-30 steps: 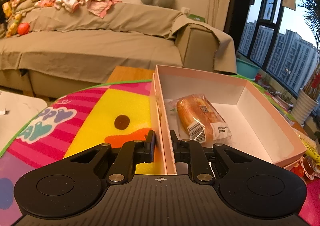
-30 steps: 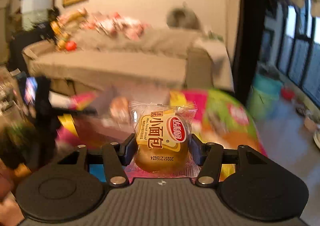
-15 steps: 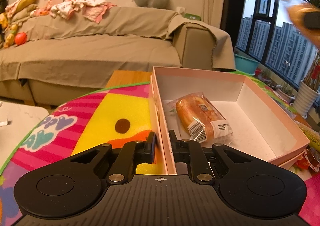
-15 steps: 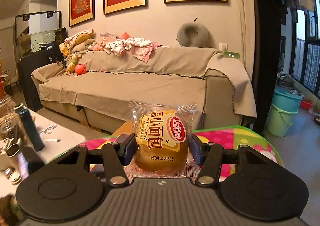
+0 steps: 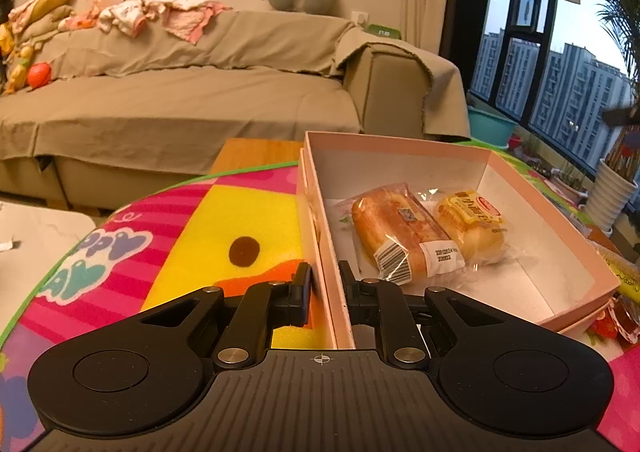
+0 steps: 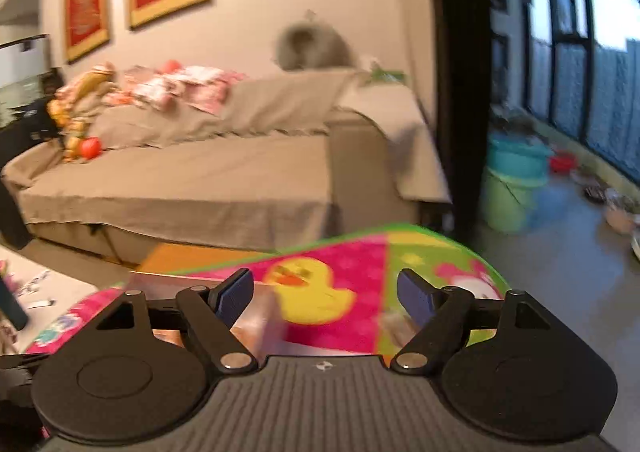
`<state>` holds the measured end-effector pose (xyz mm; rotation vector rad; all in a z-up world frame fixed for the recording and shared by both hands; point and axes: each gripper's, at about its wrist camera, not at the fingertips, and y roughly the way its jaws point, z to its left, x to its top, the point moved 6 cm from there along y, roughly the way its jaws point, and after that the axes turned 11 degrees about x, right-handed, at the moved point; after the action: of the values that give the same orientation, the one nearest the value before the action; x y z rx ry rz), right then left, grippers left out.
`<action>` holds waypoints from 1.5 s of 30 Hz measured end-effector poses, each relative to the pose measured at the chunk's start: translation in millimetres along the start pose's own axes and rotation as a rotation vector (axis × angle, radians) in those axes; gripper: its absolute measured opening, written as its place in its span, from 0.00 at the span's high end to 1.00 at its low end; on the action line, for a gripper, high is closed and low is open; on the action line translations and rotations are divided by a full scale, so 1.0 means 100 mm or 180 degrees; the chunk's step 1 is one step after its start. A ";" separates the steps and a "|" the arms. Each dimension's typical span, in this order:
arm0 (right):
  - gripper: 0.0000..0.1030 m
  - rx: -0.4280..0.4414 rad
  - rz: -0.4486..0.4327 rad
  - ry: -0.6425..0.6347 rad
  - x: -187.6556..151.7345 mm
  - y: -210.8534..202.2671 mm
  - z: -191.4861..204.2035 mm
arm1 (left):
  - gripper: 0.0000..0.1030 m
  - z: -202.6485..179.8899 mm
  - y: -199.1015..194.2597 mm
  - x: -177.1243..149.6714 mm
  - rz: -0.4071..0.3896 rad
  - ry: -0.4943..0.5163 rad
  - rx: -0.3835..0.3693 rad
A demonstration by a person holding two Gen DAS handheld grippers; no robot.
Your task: Organize objects
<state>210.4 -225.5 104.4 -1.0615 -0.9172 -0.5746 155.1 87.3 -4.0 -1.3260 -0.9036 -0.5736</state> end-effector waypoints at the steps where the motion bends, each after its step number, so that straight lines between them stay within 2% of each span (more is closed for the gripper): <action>1: 0.19 -0.0037 0.0090 0.0079 -0.02 0.08 -0.14 | 0.84 0.00 0.00 0.00 0.0000 -0.0016 -0.0008; 7: 0.19 -0.0317 0.0603 0.0417 -0.30 0.73 -0.75 | 0.84 0.02 0.00 -0.01 0.0004 -0.0058 -0.0034; 10: 0.19 -0.0494 0.0786 0.0408 -0.52 1.01 -0.92 | 0.84 0.02 0.00 -0.01 -0.0001 -0.0059 -0.0039; 12: 0.23 -0.0511 0.0864 0.0391 -0.60 1.14 -0.97 | 0.84 0.01 -0.01 0.00 -0.0003 -0.0064 -0.0038; 14: 0.41 -0.0448 0.0928 0.0368 -0.65 1.22 -0.95 | 0.84 0.01 -0.01 0.00 -0.0004 -0.0065 -0.0037; 15: 0.46 -0.0472 0.0941 0.0329 -0.66 1.21 -0.93 | 0.84 0.01 -0.01 0.00 -0.0004 -0.0068 -0.0038; 16: 0.55 -0.0506 0.0942 0.0261 -0.68 1.19 -0.89 | 0.84 0.01 -0.01 0.00 -0.0005 -0.0073 -0.0039; 18: 0.61 -0.0484 0.0925 0.0183 -0.68 1.13 -0.85 | 0.84 0.01 -0.01 0.01 -0.0009 -0.0079 -0.0040; 19: 0.74 -0.0469 0.0903 0.0191 -0.67 1.08 -0.84 | 0.84 0.01 0.00 0.01 -0.0010 -0.0082 -0.0040; 29: 0.75 -0.0307 0.0510 0.0229 -0.54 0.03 -0.68 | 0.83 0.01 0.00 0.01 -0.0017 -0.0102 -0.0043; 31: 0.84 -0.0310 0.0504 0.0245 -0.61 -0.18 -0.63 | 0.83 0.01 0.00 0.01 -0.0018 -0.0106 -0.0047; 36: 0.85 -0.0207 0.0544 0.0284 -0.88 -0.66 -0.43 | 0.83 0.01 0.01 0.01 -0.0015 -0.0124 -0.0062; 40: 0.84 -0.0181 0.0633 0.0105 -1.12 -0.86 -0.24 | 0.83 0.01 0.01 0.01 -0.0014 -0.0125 -0.0062; 42: 0.79 -0.0225 0.0666 0.0034 -1.21 -0.89 -0.19 | 0.83 0.01 0.01 0.01 -0.0014 -0.0127 -0.0062; 44: 0.59 -0.0241 0.0704 -0.0041 -1.30 -0.86 -0.16 | 0.83 0.01 0.01 0.00 -0.0015 -0.0124 -0.0062; 45: 0.53 -0.0233 0.0726 -0.0085 -1.34 -0.83 -0.14 | 0.83 0.01 0.01 0.00 -0.0014 -0.0123 -0.0062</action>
<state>81.0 -274.5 27.6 -1.2238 -0.7898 -0.4074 155.8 88.7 -4.1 -1.3569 -0.9349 -0.5631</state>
